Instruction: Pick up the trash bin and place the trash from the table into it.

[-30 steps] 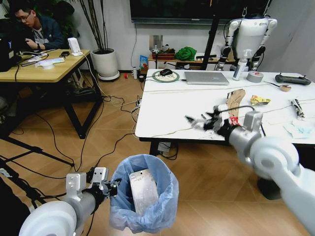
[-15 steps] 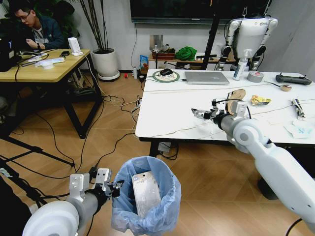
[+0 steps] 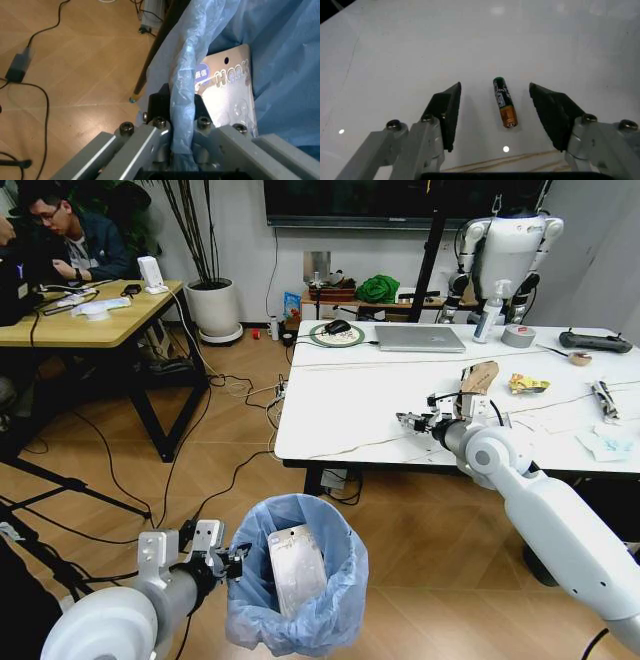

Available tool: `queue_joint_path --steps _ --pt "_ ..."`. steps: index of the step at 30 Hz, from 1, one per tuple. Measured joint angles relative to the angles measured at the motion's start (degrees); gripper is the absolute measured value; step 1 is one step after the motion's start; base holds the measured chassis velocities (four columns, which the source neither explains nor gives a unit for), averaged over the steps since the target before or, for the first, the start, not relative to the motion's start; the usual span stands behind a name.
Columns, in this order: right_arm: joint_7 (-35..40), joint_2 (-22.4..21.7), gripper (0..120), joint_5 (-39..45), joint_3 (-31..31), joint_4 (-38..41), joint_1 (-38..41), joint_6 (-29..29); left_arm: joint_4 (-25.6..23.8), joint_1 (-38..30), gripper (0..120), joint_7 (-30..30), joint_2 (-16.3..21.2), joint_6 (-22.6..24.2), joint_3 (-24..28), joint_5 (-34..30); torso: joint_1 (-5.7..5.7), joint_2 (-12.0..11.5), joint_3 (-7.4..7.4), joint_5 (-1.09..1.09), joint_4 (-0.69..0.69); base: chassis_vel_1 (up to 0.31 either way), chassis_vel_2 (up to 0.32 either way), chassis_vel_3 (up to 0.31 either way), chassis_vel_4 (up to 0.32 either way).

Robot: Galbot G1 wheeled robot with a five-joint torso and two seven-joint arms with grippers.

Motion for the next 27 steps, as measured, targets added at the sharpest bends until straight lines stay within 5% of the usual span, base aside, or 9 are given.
queue_joint_path --steps 13,19,27 --pt "-1.04 -0.27 1 -2.49 -0.31 0.96 -1.16 0.73 0.23 -0.30 0 1.79 0.03 0.00 -0.50 0.39 0.00 0.00 0.00 0.00 0.00 0.000 0.000 0.000 0.000" --pt "-1.15 -0.50 0 -3.30 0.13 3.06 -1.93 1.92 0.23 -0.27 0 1.67 -0.12 0.00 -0.62 0.39 0.00 0.00 0.00 0.02 0.00 0.000 0.000 0.000 0.000" --pt "-4.45 -4.19 0 2.86 2.72 20.52 -8.27 3.96 0.73 -0.44 0 1.48 -0.63 0.00 -0.63 0.47 0.00 0.00 0.00 0.00 -0.02 0.000 0.000 0.000 0.000"
